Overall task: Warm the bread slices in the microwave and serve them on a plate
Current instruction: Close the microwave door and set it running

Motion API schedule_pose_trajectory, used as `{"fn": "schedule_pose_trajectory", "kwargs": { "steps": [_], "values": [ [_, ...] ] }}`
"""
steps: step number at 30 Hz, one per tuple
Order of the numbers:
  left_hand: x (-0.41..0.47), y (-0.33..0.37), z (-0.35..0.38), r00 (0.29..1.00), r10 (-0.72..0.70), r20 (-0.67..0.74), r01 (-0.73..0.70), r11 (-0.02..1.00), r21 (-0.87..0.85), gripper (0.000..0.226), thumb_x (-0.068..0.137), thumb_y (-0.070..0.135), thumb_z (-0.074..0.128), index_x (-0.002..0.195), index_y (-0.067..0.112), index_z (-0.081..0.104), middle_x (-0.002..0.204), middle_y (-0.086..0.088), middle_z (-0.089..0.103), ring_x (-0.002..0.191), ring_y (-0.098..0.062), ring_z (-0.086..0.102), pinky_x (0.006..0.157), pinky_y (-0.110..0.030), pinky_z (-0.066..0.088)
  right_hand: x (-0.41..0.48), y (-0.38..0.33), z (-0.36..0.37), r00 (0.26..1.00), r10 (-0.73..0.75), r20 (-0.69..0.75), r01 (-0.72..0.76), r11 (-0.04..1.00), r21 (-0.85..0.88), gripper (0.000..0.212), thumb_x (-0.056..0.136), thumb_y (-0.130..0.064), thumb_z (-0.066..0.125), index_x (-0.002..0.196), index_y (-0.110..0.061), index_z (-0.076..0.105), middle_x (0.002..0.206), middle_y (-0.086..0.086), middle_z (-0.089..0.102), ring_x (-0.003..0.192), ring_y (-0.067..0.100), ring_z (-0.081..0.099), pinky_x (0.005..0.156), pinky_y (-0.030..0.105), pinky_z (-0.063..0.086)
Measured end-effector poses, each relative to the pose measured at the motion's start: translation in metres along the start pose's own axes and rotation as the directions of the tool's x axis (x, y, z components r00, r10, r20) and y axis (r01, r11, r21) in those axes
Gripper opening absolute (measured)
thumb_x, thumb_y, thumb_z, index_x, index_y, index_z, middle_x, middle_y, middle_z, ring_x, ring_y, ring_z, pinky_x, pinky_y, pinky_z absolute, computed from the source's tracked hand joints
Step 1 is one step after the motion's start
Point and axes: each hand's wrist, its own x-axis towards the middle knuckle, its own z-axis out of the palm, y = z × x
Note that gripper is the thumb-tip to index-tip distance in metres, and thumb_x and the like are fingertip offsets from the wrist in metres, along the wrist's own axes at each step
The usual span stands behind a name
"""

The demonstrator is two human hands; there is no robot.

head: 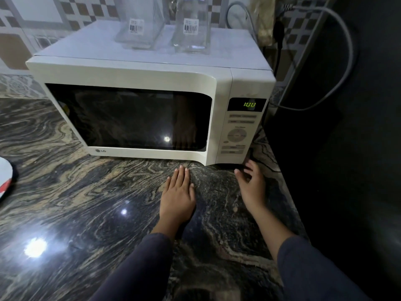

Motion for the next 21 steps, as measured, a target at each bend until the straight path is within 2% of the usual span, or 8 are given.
{"fn": "schedule_pose_trajectory", "kwargs": {
  "steps": [2,4,8,11,17,21],
  "values": [
    [0.0,0.0,0.001,1.0,0.001,-0.006,-0.001,1.0,0.007,0.062,0.091,0.038,0.005,0.149,0.017,0.001,0.158,0.001,-0.002,0.145,-0.011,-0.007,0.118,-0.031,-0.004,0.012,-0.009,-0.001,0.999,0.048,-0.004,-0.048,0.996,0.069,0.06,0.086,-0.022,0.065,0.138,-0.008,0.039,0.13,0.008,0.053,0.12,0.019,0.05,0.088,0.024,0.039],
    [0.0,0.0,0.0,1.0,0.002,-0.01,-0.002,1.0,0.007,0.058,0.095,0.037,0.008,0.149,0.017,0.002,0.158,0.001,-0.002,0.145,-0.011,-0.007,0.118,-0.031,-0.004,0.023,-0.021,-0.001,0.998,0.056,0.02,-0.058,0.992,0.115,0.059,0.084,-0.019,0.068,0.135,-0.008,0.041,0.124,0.005,0.055,0.116,0.016,0.05,0.086,0.023,0.039],
    [0.0,0.0,0.0,1.0,0.0,-0.014,0.0,1.0,-0.009,0.054,0.1,0.034,0.017,0.149,0.017,0.002,0.158,0.001,-0.002,0.145,-0.011,-0.008,0.119,-0.031,-0.004,0.044,-0.032,0.001,0.996,0.085,0.006,-0.085,0.987,0.133,0.06,0.076,-0.017,0.075,0.129,-0.01,0.047,0.125,0.01,0.059,0.113,0.024,0.056,0.082,0.028,0.043],
    [0.001,-0.001,0.002,1.0,0.002,-0.027,-0.002,1.0,-0.008,0.056,0.097,0.036,0.013,0.149,0.017,0.004,0.158,0.001,0.0,0.145,-0.011,-0.006,0.119,-0.031,-0.003,0.049,-0.031,-0.001,0.993,0.116,0.025,-0.119,0.968,0.222,0.062,0.07,-0.011,0.08,0.124,-0.008,0.049,0.119,0.009,0.061,0.103,0.017,0.057,0.081,0.028,0.045],
    [0.001,-0.002,0.004,0.999,0.003,-0.042,-0.004,1.0,-0.018,0.055,0.099,0.035,0.018,0.15,0.018,0.005,0.158,0.002,0.0,0.145,-0.01,-0.006,0.119,-0.031,-0.003,0.051,-0.038,-0.005,0.991,0.129,0.028,-0.132,0.961,0.245,0.06,0.066,-0.009,0.083,0.118,-0.007,0.052,0.103,0.001,0.058,0.097,0.014,0.057,0.078,0.026,0.045],
    [0.001,-0.002,0.003,0.999,0.006,-0.045,-0.007,1.0,-0.024,0.055,0.099,0.034,0.018,0.15,0.017,0.005,0.158,0.001,0.0,0.145,-0.011,-0.006,0.119,-0.031,-0.003,0.047,-0.04,-0.005,0.988,0.151,0.029,-0.153,0.943,0.295,0.061,0.068,-0.004,0.08,0.121,-0.005,0.051,0.105,0.003,0.058,0.095,0.013,0.054,0.078,0.024,0.043]
  ]
}}
